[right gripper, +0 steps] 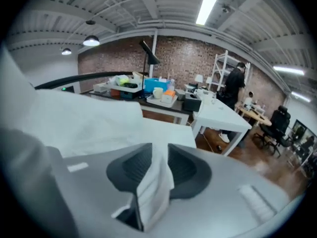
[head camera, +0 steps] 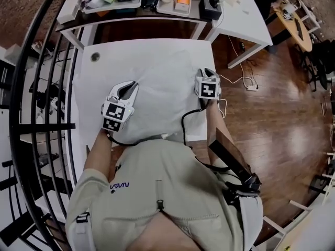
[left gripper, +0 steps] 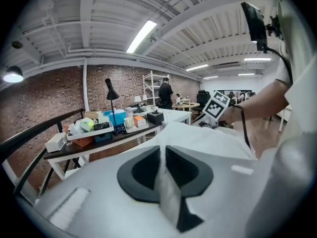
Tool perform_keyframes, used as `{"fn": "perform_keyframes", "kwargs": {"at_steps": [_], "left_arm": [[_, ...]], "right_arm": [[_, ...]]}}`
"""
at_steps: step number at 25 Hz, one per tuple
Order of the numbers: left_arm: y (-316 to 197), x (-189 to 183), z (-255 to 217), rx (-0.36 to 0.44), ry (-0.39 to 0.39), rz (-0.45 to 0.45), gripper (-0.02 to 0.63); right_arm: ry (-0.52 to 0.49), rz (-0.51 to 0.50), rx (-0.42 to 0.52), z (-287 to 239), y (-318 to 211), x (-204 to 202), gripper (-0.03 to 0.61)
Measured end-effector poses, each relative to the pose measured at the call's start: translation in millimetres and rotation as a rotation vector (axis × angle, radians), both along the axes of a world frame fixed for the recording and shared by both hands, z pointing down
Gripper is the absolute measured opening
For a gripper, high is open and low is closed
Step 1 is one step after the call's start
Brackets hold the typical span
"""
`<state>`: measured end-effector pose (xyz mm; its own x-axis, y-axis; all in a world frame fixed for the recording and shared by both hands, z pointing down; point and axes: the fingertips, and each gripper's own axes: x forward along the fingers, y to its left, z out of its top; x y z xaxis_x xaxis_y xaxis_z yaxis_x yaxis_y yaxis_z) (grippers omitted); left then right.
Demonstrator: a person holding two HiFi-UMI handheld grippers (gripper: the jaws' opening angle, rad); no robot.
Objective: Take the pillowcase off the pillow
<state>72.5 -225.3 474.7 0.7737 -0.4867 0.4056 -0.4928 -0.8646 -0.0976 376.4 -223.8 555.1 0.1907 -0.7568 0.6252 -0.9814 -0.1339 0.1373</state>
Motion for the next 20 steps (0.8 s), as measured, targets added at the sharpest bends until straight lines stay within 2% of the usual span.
{"fn": "perform_keyframes", "kwargs": {"at_steps": [2, 4, 6, 8, 12, 17, 20], "left_arm": [[-9.3, 4.1, -7.8, 0.012, 0.028, -0.037, 0.063], [-9.6, 2.3, -21.4, 0.031, 0.059, -0.056, 0.074], [1.0, 0.7, -33.7, 0.052, 0.064, -0.04, 0.131], [20.7, -0.1, -36.1, 0.038, 0.054, -0.013, 0.186], [64.7, -0.2, -19.9, -0.056, 0.031, 0.039, 0.273], [93.1, -2.2, -13.2, -0.063, 0.044, 0.102, 0.276], [113.3, -0.2, -0.8, -0.074, 0.024, 0.162, 0.276]], "right_arm": [[-0.038, -0.02, 0.081, -22.6, 0.8, -8.5, 0.145], [-0.062, -0.034, 0.159, -51.4, 8.3, -20.5, 0.152], [-0.081, -0.052, 0.217, -73.9, 24.0, -38.6, 0.152], [-0.102, -0.057, 0.242, -82.0, 49.0, -58.7, 0.152], [-0.146, -0.018, 0.217, -72.9, 106.7, -92.6, 0.151], [-0.162, 0.004, 0.127, -51.0, 151.9, -130.3, 0.152], [-0.173, 0.03, 0.093, -38.8, 175.3, -145.7, 0.152]]}}
